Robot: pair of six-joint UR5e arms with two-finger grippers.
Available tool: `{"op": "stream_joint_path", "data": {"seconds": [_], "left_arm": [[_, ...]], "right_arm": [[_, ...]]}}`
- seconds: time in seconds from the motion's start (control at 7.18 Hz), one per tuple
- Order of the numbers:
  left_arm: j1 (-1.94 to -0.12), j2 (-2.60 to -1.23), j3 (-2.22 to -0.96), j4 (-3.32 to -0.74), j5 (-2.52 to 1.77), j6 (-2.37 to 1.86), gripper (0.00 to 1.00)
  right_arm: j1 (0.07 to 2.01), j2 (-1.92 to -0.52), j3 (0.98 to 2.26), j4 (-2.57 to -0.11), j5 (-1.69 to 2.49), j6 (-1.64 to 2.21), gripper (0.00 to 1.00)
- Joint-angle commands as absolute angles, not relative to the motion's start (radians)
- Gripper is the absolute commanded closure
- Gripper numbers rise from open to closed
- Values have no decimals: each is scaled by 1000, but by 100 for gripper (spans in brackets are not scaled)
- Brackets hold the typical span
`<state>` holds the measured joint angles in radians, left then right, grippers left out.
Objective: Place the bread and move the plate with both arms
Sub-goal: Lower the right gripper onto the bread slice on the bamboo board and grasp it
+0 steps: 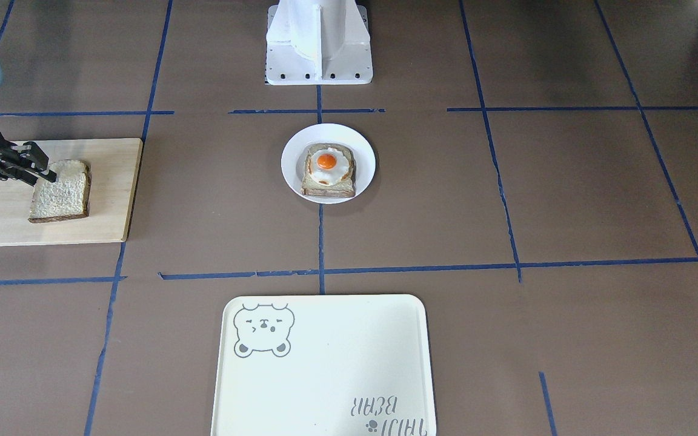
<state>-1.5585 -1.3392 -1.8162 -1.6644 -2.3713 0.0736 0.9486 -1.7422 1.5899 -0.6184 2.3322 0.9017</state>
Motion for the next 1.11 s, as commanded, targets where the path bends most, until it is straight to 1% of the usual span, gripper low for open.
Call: {"op": "stream_joint_path", "data": {"seconds": [0.0, 0.28, 0.7, 0.98], "left_arm": [[-1559, -1339, -1816, -1664, -2372, 74, 0], [-1559, -1339, -1818, -1664, -2372, 74, 0], [-1559, -1339, -1819, -1666, -2372, 74, 0], [-1559, -1339, -1818, -1666, -2372, 74, 0]], "right_arm": [[950, -1747, 1591, -614, 2329, 893, 100], [951, -1747, 1597, -614, 2330, 891, 100], [956, -1770, 1713, -627, 2379, 910, 100], [991, -1760, 1776, -627, 2455, 937, 100]]}}
